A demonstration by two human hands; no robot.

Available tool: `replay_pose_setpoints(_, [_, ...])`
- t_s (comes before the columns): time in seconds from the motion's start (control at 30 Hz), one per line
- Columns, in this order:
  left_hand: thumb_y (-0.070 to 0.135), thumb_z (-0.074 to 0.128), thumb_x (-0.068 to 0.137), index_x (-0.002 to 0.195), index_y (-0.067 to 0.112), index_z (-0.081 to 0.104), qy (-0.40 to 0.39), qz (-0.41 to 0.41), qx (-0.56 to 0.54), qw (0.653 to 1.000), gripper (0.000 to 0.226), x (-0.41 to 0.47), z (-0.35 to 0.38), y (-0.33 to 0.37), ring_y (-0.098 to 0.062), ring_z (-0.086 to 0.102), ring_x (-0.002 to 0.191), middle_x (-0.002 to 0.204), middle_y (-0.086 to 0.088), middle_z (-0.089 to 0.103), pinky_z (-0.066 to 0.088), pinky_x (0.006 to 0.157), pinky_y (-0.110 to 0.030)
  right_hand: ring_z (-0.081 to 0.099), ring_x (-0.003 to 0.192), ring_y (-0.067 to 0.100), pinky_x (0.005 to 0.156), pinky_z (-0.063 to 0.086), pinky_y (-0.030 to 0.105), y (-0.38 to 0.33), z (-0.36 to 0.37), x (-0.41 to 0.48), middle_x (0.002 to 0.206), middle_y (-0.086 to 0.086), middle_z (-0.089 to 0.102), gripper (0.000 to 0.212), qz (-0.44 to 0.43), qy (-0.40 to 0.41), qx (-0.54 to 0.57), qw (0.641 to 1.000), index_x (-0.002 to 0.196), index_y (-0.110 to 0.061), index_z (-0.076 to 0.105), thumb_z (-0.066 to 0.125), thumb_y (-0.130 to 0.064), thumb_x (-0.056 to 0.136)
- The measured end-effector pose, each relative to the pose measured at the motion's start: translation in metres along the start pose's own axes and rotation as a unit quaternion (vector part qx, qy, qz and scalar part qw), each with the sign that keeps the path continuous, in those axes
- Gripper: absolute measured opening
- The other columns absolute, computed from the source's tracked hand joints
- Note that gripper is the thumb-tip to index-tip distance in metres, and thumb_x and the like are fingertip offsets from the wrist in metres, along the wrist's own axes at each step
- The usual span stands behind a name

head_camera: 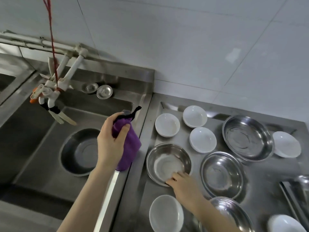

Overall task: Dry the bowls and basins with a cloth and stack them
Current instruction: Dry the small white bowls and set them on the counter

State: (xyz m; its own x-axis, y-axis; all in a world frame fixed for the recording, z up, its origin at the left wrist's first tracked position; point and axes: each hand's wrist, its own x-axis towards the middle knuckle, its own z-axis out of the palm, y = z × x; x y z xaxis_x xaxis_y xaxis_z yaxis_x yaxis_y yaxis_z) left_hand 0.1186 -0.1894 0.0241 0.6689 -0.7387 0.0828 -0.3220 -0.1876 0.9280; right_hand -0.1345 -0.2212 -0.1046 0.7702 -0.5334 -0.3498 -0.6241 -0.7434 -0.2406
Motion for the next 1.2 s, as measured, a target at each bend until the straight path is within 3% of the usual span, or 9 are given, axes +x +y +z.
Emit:
replay_pose_setpoints(0.1, [0.021,0.063,0.093,0.12,0.037,0.056,-0.006,0.001,0.008,1.0,0.033,0.012,0.01,-0.006,-0.002,0.058,0.108,0.113,0.018,0.063,0.048,0.098,-0.034,0.052,0.115,0.022,0.096,0.042,0.032,0.007,0.001,0.006,0.12,-0.001,0.059,0.031,0.006,-0.05,0.032,0.998,0.124,-0.023,0.062,0.055,-0.023,0.093])
replay_pose_setpoints(0.2, [0.022,0.063,0.093,0.12,0.037,0.055,-0.017,-0.004,0.013,1.0,0.033,0.018,0.019,-0.01,0.001,0.057,0.108,0.113,0.019,0.062,0.047,0.096,-0.027,0.048,0.123,0.018,0.102,0.036,0.031,0.014,0.0,0.01,0.132,-0.005,0.056,0.05,0.037,-0.124,0.118,0.985,0.133,-0.029,0.055,0.055,-0.055,0.091])
replay_pose_setpoints(0.27, [0.022,0.063,0.092,0.12,0.039,0.055,-0.024,-0.004,0.019,1.0,0.033,0.02,0.025,-0.013,0.001,0.056,0.108,0.114,0.019,0.062,0.046,0.096,-0.024,0.057,0.114,0.016,0.099,0.042,0.029,0.021,-0.007,0.015,0.123,-0.007,0.063,0.048,0.077,-0.089,0.189,0.975,0.128,-0.032,0.059,0.053,-0.061,0.09])
replay_pose_setpoints(0.47, [0.022,0.065,0.09,0.121,0.038,0.056,-0.045,-0.001,0.034,0.998,0.036,0.032,0.043,-0.02,-0.001,0.056,0.112,0.117,0.017,0.062,0.044,0.097,-0.023,0.062,0.097,0.016,0.081,0.045,0.025,0.051,-0.059,0.069,0.111,-0.002,0.067,0.033,0.251,0.12,0.316,0.907,0.129,-0.023,0.057,0.055,-0.035,0.098])
replay_pose_setpoints(0.63, [0.018,0.069,0.087,0.122,0.033,0.058,-0.049,-0.01,0.044,0.998,0.039,0.049,0.063,-0.025,0.005,0.053,0.109,0.116,0.017,0.06,0.039,0.093,-0.006,0.058,0.112,0.032,0.091,0.044,0.038,0.065,-0.085,0.127,0.118,0.013,0.064,0.047,0.32,0.111,0.372,0.864,0.138,-0.008,0.043,0.056,-0.03,0.098])
replay_pose_setpoints(0.73, [0.018,0.071,0.086,0.123,0.031,0.058,-0.057,-0.021,0.051,0.997,0.041,0.059,0.075,-0.032,0.007,0.052,0.109,0.116,0.017,0.059,0.037,0.091,-0.003,0.056,0.115,0.036,0.088,0.043,0.035,0.074,-0.081,0.154,0.127,0.017,0.06,0.049,0.365,0.075,0.406,0.834,0.135,-0.002,0.045,0.056,-0.03,0.097])
replay_pose_setpoints(0.87, [0.017,0.072,0.086,0.123,0.032,0.057,-0.064,-0.031,0.061,0.996,0.042,0.067,0.087,-0.041,0.009,0.051,0.11,0.118,0.016,0.057,0.035,0.088,0.0,0.058,0.066,0.017,0.045,0.045,0.02,0.074,-0.073,0.168,0.106,0.013,0.064,0.039,0.39,0.067,0.45,0.8,0.131,-0.003,0.051,0.054,-0.017,0.095])
replay_pose_setpoints(0.93, [0.018,0.071,0.086,0.124,0.032,0.057,-0.065,-0.042,0.063,0.995,0.043,0.069,0.09,-0.044,0.008,0.051,0.11,0.119,0.016,0.057,0.036,0.089,0.0,0.049,0.059,0.011,0.032,0.035,0.011,0.075,-0.071,0.169,0.105,0.016,0.061,0.036,0.397,0.079,0.466,0.787,0.13,-0.002,0.05,0.048,-0.007,0.095])
replay_pose_setpoints(1.2, [0.034,0.07,0.086,0.123,0.036,0.055,-0.042,-0.082,0.064,0.994,0.04,0.059,0.081,-0.03,-0.003,0.059,0.098,0.11,0.016,0.063,0.049,0.087,-0.022,0.062,0.062,0.014,0.04,0.043,0.009,0.052,-0.102,0.126,0.101,0.011,0.063,0.031,0.341,0.161,0.507,0.775,0.123,-0.011,0.048,0.052,-0.007,0.093])
